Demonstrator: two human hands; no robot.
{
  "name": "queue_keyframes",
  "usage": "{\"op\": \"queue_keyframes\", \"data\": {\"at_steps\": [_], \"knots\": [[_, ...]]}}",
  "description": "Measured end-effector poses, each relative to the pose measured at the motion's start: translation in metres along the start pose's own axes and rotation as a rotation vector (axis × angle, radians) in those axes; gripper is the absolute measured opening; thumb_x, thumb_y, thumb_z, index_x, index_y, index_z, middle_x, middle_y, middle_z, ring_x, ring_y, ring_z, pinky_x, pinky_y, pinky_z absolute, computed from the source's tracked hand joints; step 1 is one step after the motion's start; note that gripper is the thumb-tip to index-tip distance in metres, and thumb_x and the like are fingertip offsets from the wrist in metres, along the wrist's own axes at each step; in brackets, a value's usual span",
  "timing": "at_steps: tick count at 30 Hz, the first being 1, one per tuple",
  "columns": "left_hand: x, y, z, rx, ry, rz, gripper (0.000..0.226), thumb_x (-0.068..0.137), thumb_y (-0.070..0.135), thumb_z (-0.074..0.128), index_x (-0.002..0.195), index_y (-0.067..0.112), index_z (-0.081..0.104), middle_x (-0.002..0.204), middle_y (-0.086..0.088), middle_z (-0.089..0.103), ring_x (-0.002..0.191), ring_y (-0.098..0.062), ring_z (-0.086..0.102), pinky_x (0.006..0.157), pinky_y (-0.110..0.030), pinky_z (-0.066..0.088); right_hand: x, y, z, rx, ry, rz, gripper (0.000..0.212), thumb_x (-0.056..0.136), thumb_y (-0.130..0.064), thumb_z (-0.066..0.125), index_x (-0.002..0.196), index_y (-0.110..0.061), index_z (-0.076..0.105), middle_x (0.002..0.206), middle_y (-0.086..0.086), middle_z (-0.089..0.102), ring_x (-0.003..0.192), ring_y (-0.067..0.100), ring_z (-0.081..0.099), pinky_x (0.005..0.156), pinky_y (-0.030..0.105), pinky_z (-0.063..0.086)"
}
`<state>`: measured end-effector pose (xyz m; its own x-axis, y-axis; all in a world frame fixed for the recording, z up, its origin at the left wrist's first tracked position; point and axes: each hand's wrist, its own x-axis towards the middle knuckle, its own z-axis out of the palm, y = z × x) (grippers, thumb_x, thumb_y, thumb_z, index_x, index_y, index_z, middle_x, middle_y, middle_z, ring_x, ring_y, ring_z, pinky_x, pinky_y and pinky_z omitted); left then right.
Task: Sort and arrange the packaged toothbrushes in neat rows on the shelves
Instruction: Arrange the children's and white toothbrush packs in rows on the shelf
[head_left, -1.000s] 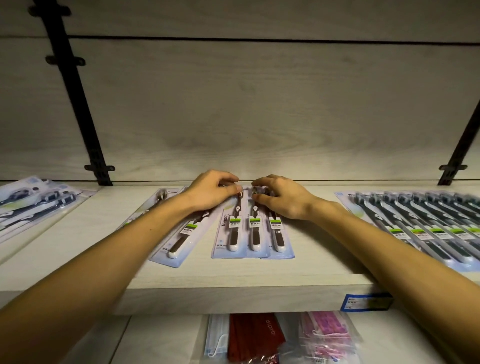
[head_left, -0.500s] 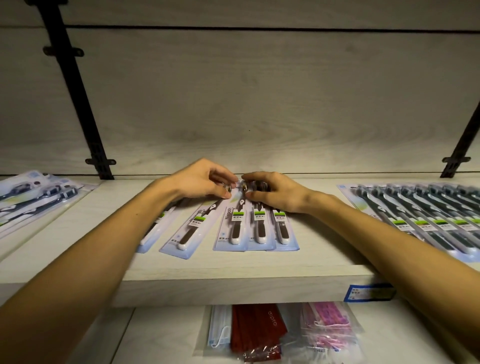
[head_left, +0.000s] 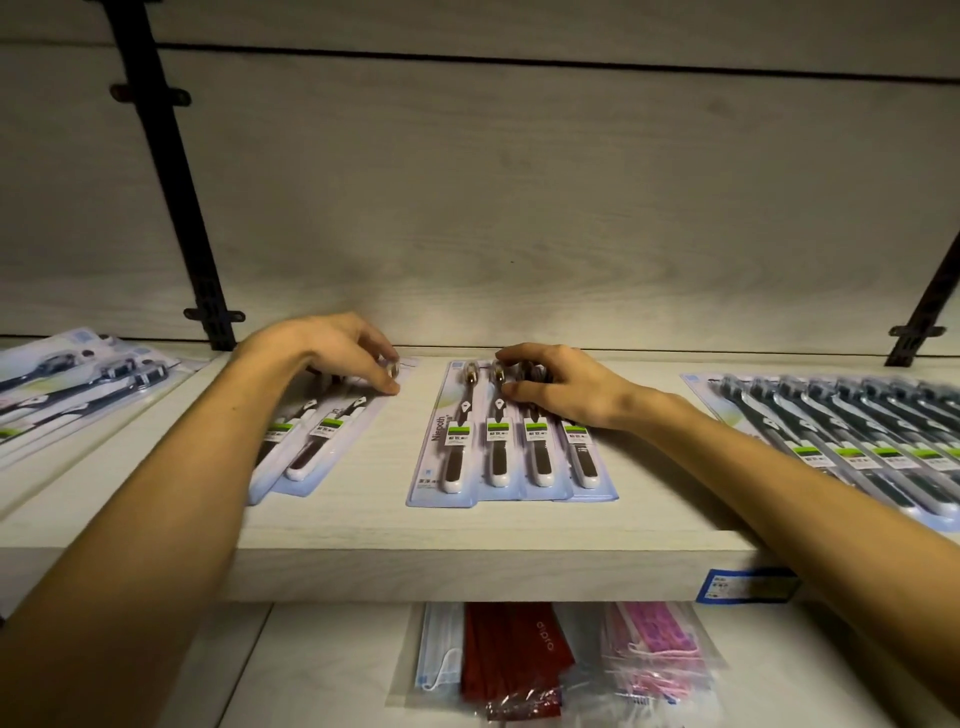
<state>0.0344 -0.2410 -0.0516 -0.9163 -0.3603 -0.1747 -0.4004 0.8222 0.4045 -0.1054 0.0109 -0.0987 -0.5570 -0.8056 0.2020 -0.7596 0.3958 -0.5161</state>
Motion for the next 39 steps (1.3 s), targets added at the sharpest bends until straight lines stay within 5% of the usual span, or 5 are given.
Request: {"op": "queue_keyframes", "data": {"at_steps": [14, 20, 24, 32, 39], "knots": [[0.017, 0.02, 0.031, 0.05, 0.241, 0.201, 0.034, 0.085, 0.044, 0.075, 0.117, 0.031, 0.072, 0.103, 0.007, 0.069, 0.1, -0.017, 0.063, 0.094, -0.032, 0.049, 0.0, -0.001, -0.001, -0.076, 0.007, -0.021, 0.047, 0.096, -0.036, 0.064, 0.139, -0.022, 0.056, 0.129, -0.002, 0.065, 0.115, 0.017, 0.059, 0.103, 0.032, 0.045], [0.022, 0.01, 0.021, -0.257, 0.182, 0.193, 0.016, 0.089, 0.025, 0.074, 0.105, 0.02, 0.073, 0.085, 0.0, 0.067, 0.066, -0.012, 0.058, 0.048, -0.016, 0.046, 0.001, 0.001, -0.003, -0.105, 0.007, -0.039, 0.044, 0.097, -0.032, 0.063, 0.139, -0.019, 0.057, 0.13, 0.001, 0.065, 0.116, 0.019, 0.059, 0.103, 0.033, 0.045], [0.023, 0.016, 0.032, -0.168, 0.145, 0.296, 0.02, 0.084, 0.035, 0.078, 0.102, 0.027, 0.075, 0.086, 0.003, 0.071, 0.075, -0.013, 0.062, 0.064, -0.02, 0.05, 0.003, 0.003, -0.002, -0.091, 0.005, -0.028, 0.043, 0.099, -0.035, 0.058, 0.139, -0.019, 0.056, 0.131, -0.001, 0.064, 0.118, 0.017, 0.059, 0.102, 0.028, 0.043], [0.013, 0.036, 0.053, 0.08, 0.371, 0.229, 0.036, 0.086, 0.056, 0.068, 0.112, 0.033, 0.074, 0.104, 0.008, 0.071, 0.098, -0.016, 0.063, 0.089, -0.034, 0.052, -0.008, 0.002, -0.004, 0.002, 0.016, 0.034, 0.047, 0.101, -0.044, 0.051, 0.142, -0.02, 0.054, 0.136, 0.0, 0.062, 0.122, 0.014, 0.057, 0.105, 0.024, 0.041], [-0.015, 0.018, 0.031, -0.41, 0.032, 0.234, 0.035, 0.089, 0.0, 0.071, 0.123, 0.003, 0.067, 0.109, -0.013, 0.075, 0.095, -0.018, 0.069, 0.083, -0.027, 0.057, -0.025, -0.013, -0.01, -0.097, -0.084, 0.064, 0.065, 0.098, -0.06, 0.046, 0.148, -0.018, 0.045, 0.146, 0.003, 0.054, 0.131, 0.022, 0.052, 0.112, 0.036, 0.039]]}}
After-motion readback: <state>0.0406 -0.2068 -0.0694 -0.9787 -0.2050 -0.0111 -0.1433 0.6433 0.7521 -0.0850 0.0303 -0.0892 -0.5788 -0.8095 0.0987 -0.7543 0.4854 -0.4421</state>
